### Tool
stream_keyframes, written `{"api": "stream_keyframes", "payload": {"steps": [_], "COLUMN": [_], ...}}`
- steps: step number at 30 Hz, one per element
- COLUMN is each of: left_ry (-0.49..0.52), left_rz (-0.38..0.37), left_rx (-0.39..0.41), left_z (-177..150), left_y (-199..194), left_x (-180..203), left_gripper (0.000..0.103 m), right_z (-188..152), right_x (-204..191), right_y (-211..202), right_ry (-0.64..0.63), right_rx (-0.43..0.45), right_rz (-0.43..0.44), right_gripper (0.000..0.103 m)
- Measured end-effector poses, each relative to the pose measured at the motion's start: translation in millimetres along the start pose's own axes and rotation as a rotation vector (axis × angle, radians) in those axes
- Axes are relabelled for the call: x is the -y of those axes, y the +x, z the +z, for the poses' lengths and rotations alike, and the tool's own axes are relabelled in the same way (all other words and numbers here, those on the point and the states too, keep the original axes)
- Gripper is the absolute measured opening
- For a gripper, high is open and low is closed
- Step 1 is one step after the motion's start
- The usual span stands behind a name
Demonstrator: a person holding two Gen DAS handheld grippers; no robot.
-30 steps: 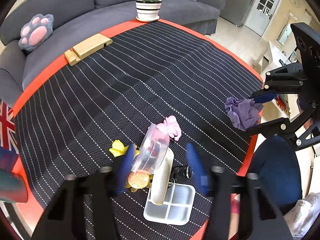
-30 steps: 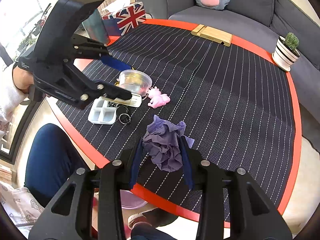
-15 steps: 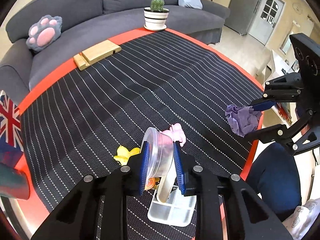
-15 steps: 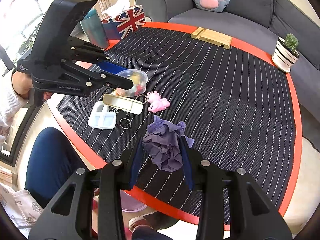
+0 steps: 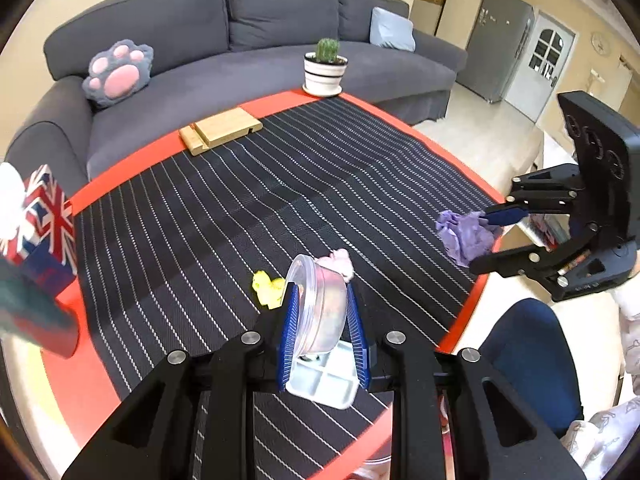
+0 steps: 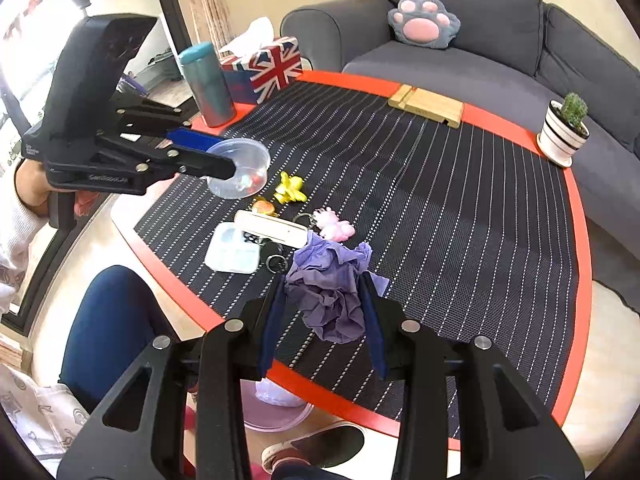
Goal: Collect trash
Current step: 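Grasp the clear plastic cup with the left gripper while the right holds the purple paper, then drop the purple paper into the bin with the right gripper while the left carries the cup over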
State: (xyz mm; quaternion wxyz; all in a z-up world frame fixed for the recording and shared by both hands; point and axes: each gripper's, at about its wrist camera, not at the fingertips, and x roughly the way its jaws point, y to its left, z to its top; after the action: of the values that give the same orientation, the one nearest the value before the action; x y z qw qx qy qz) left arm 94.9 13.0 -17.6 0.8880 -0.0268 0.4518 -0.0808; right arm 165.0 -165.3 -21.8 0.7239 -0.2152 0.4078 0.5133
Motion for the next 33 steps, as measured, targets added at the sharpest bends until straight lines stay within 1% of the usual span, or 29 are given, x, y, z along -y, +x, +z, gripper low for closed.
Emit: {"api": "stream_keyframes", "payload": {"steps": [8, 19, 25, 29, 33], "left_ry": [0.002, 0.012, 0.006, -0.017, -0.03], "left_rz": [-0.008, -0.026, -0.024, -0.035, -0.039], "left_rx": [0.043, 0.085, 0.084, 0.085, 0.081], "left_z": [-25, -55, -73, -87, -99], "left_y": [-32, -57, -60, -62, -63], "left_x": [25, 57, 69, 73, 76], "left_gripper": [0.024, 0.024, 0.024, 0.024, 0.024], "right_z": [-5, -24, -38, -49, -61], "right_x": [-19, -55, -74, -83, -93], "right_y": [-25, -51, -55, -55, -46], "right_ry": [-0.02, -0.058, -0.077, -0.072, -0.072], "right_rx": [0.049, 0.091, 0.085, 0.078, 0.049], "right_rz": [0.009, 0.051, 0.077, 0.097, 0.122], "right_gripper": [0.037, 0.037, 0.037, 0.037, 0.037]}}
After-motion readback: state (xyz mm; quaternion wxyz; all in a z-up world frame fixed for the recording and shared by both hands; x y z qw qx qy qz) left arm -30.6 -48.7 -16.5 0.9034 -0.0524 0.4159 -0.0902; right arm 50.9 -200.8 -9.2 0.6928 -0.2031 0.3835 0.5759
